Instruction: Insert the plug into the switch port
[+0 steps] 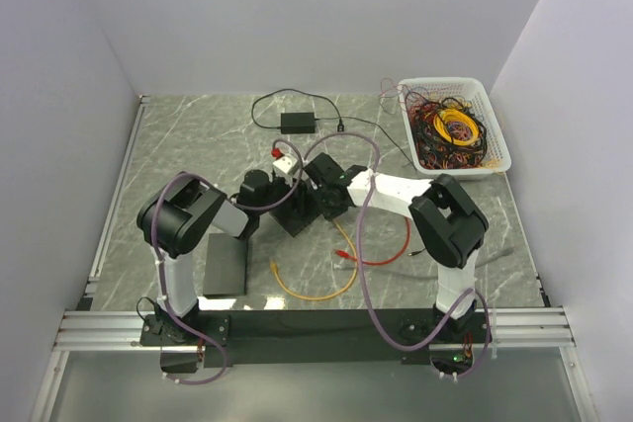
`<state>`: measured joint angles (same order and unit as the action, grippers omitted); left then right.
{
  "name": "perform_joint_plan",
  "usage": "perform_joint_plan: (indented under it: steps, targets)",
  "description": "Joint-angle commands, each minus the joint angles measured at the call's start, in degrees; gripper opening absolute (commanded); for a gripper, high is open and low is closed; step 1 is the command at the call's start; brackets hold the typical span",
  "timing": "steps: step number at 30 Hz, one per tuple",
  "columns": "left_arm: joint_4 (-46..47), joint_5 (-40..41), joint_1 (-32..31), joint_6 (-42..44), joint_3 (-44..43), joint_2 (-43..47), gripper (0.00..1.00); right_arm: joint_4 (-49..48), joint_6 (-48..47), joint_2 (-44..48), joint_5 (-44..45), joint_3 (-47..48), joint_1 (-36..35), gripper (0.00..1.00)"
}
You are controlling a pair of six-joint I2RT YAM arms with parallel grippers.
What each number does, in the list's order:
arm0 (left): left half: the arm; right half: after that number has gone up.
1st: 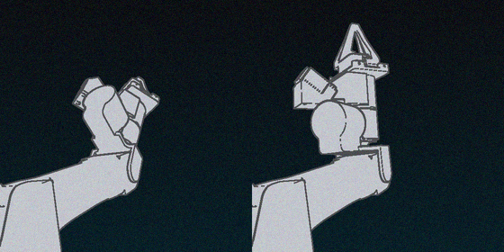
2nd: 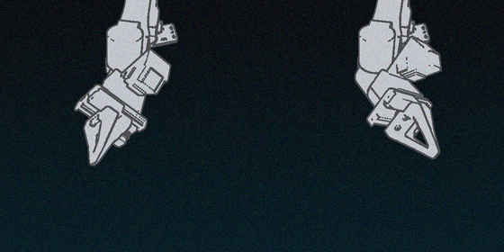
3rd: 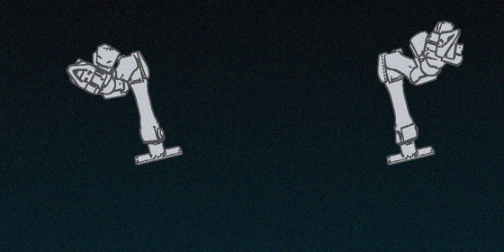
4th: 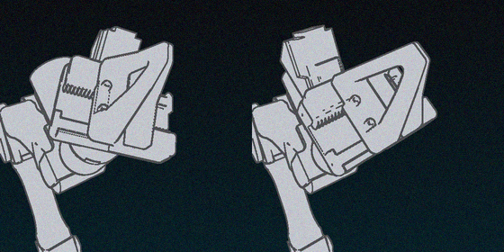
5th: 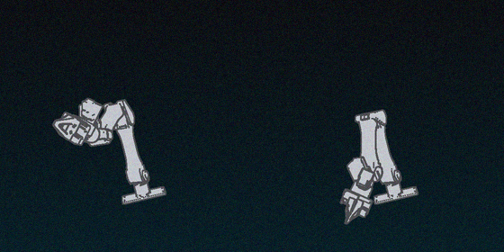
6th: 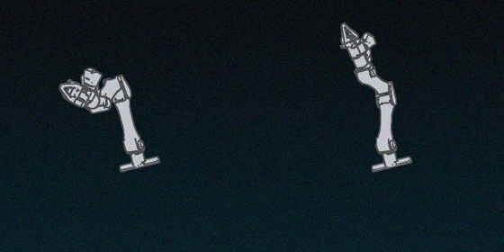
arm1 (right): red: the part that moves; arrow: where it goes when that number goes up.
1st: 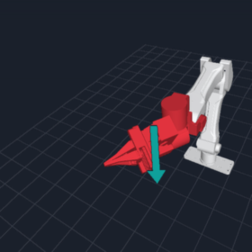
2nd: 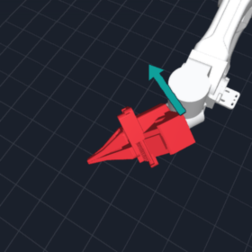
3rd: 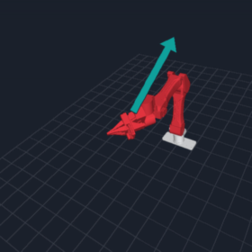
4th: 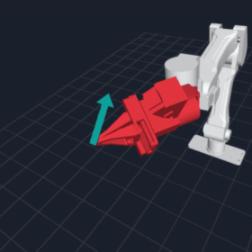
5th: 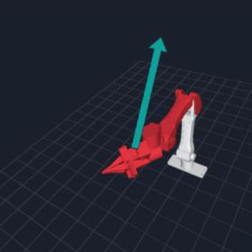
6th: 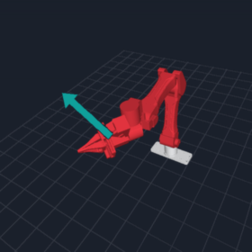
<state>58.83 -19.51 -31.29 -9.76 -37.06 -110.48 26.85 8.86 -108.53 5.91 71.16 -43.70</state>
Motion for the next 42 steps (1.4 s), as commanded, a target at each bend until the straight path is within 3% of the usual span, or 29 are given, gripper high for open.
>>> perform_joint_plan:
  steps: [1,4,6,7,8,12,13,14,17,22,31,36,38,40,42]
  targets:
    - [-8.1,-17.1,-3.4,-4.5,0.2,-0.7,0.73,-33.7,0.6,-1.2,1.6,8.7,1.9,0.0]
    - [-10.6,-15.5,-2.2,-4.3,-0.6,-0.3,0.79,-34.4,0.2,-1.6,1.7,7.4,1.9,0.0]
    - [-12.1,-13.3,-1.9,-4.7,-1.1,-0.1,0.8,-34.2,-0.2,-1.6,2.2,6.7,2.0,0.08]
    - [-12.6,-13.2,-1.8,-4.7,-1.4,-0.2,0.81,-34.2,-0.3,-1.3,2.3,6.5,1.9,0.13]
    - [-13.1,-12.4,-1.7,-5.0,-1.6,-0.1,0.83,-34.2,-0.7,-1.1,2.7,5.8,2.0,0.26]
    - [-18.1,-5.7,-1.4,-5.9,-4.3,0.8,0.85,-33.4,-1.1,2.9,4.6,3.2,1.9,0.45]
    - [-20.7,-5.0,-1.2,-5.9,-4.9,1.0,0.87,-33.1,-1.2,3.8,5.5,2.7,1.9,0.63]
    - [-21.8,-4.4,-1.0,-5.9,-5.6,1.7,0.88,-32.6,-1.4,4.5,7.1,1.9,1.9,0.71]
    - [-26.5,-0.6,-0.7,-6.4,-8.4,2.6,0.9,-29.7,-1.6,7.5,8.8,0.9,2.1,0.76]
    - [-30.4,3.4,0.3,-8.8,-12.1,4.1,0.98,-27.5,-0.3,16.2,8.3,-4.7,2.1,0.8]
    - [-36.5,10.7,1.8,-11.1,-16.1,8.4,1.0,-18.7,5.5,33.5,6.5,-13.7,1.4,0.81]
    - [-38.2,11.5,4.4,-12.5,-16.7,10.9,0.99,-16.1,9.5,43.7,4.8,-23.2,0.4,0.81]
    - [-38.8,12.2,5.4,-13.4,-15.7,13.5,0.99,-13.2,10.6,46.5,3.3,-25.6,-0.3,0.79]
    - [-38.7,13.4,6.0,-14.1,-14.1,16.5,1.0,-12.1,11.4,47.4,1.2,-27.5,-1.4,0.66]
    - [-39.1,14.7,6.1,-15.0,-11.7,21.8,0.99,-10.7,12.8,46.7,-2.7,-28.6,-4.9,0.64]
